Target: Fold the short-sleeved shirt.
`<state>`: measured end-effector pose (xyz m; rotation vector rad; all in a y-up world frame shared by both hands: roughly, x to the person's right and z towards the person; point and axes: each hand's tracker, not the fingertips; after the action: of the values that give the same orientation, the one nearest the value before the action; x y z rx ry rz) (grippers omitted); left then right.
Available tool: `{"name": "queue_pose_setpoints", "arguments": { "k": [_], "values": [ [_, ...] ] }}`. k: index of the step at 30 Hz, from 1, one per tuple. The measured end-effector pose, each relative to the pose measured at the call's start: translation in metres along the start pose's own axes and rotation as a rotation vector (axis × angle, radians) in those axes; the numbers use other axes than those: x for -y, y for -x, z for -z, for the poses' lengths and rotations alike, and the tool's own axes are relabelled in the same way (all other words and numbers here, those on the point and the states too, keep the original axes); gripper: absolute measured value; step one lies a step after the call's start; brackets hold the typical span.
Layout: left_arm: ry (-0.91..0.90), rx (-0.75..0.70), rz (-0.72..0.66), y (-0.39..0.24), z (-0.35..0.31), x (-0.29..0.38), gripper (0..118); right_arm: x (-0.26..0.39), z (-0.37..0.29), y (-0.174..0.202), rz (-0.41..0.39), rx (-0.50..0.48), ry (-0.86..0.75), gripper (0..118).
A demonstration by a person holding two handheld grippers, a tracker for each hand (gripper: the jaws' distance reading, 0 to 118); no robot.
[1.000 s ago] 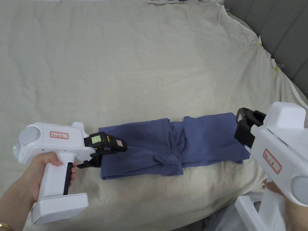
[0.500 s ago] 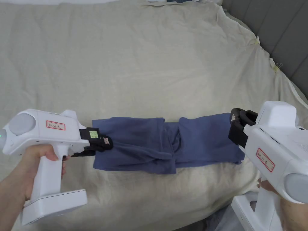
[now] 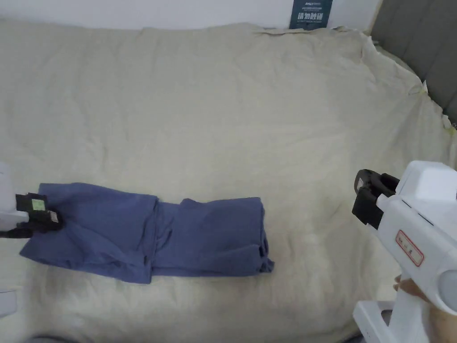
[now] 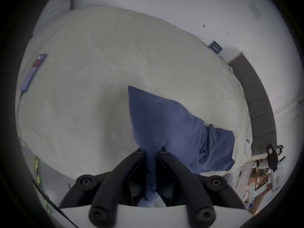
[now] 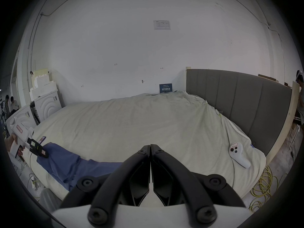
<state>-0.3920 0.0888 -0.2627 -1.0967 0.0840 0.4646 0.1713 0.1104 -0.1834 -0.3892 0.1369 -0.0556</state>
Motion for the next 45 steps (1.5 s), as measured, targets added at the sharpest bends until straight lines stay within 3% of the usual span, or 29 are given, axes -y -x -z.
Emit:
{"name": "queue_pose_setpoints", "arguments": {
  "k": [3, 6, 15, 21, 26, 29, 34, 36, 38, 41, 45],
  "values": [
    [-0.053, -0.046, -0.049, 0.011, -0.023, -0.005, 5, -0.001, 0.0, 0.001, 0.023, -0.017, -0.005, 0],
    [-0.085, -0.084, 0.019, -0.023, -0.05, 0.014, 5, -0.002, -0.001, 0.003, 0.017, -0.023, -0.015, 0],
    [-0.084, 0.088, 0.275, -0.134, -0.058, 0.035, 5, -0.004, -0.016, -0.003, 0.011, -0.02, -0.057, 0],
    [0.001, 0.144, 0.414, -0.196, -0.016, 0.04, 5, -0.006, -0.029, -0.015, 0.024, 0.005, -0.084, 0],
    [0.092, 0.155, 0.443, -0.246, 0.03, 0.067, 5, -0.005, -0.036, -0.025, 0.041, 0.032, -0.088, 0],
    [0.142, 0.096, 0.491, -0.27, 0.062, 0.087, 5, -0.003, -0.04, -0.028, 0.047, 0.045, -0.091, 0],
    [0.209, 0.054, 0.458, -0.29, 0.102, 0.106, 8, -0.002, -0.047, -0.034, 0.058, 0.069, -0.087, 0],
    [0.219, 0.054, 0.48, -0.29, 0.116, 0.103, 27, -0.002, -0.05, -0.036, 0.063, 0.083, -0.09, 0],
    [0.251, 0.12, 0.477, -0.291, 0.114, 0.104, 73, -0.002, -0.05, -0.039, 0.069, 0.09, -0.087, 0],
    [0.245, 0.284, 0.408, -0.287, 0.096, 0.1, 116, -0.002, -0.05, -0.041, 0.074, 0.098, -0.076, 0],
    [0.095, 0.374, 0.362, -0.27, 0.066, 0.077, 118, -0.005, -0.049, -0.04, 0.069, 0.099, -0.079, 0]
  ]
}}
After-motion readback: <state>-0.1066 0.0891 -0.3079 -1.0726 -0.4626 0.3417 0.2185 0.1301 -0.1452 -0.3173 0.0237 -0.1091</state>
